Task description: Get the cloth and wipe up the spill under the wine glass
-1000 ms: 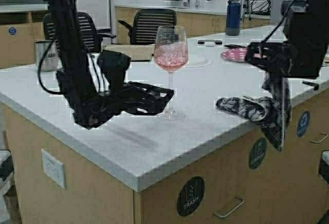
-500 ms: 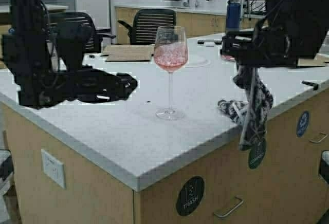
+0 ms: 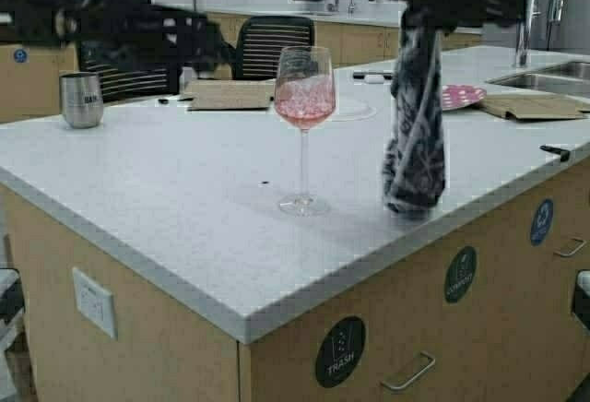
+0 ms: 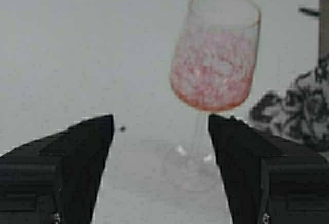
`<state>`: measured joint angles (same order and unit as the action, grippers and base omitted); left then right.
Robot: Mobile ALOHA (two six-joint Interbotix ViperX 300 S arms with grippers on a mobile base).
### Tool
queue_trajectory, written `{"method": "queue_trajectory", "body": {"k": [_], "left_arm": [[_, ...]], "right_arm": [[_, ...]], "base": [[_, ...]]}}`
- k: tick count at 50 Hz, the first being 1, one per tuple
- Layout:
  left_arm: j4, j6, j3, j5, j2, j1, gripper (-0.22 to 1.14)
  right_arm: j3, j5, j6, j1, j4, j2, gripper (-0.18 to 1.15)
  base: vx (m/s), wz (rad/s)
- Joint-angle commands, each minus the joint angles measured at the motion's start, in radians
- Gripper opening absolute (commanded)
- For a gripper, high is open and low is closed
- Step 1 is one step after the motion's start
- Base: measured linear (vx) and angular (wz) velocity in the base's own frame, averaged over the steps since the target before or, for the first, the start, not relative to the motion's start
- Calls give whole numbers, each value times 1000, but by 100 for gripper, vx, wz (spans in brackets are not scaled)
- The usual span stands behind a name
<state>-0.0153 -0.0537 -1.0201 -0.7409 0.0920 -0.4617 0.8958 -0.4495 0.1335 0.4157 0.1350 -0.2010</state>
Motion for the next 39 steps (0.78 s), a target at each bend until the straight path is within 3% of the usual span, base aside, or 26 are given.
{"method": "queue_trajectory", "body": {"k": [1, 16, 39], "left_arm": [[-6, 2, 94, 170, 110, 0, 91], [-5, 3, 258, 414, 196, 0, 91], [17, 11, 408, 623, 380, 0, 91]], "right_arm": [[-66, 64, -18, 2, -12, -75, 6], [-172, 252, -94, 2, -12, -209, 6], [-279, 380, -129, 2, -12, -357, 6]], "base": [[0, 0], [0, 0], [0, 0]]}}
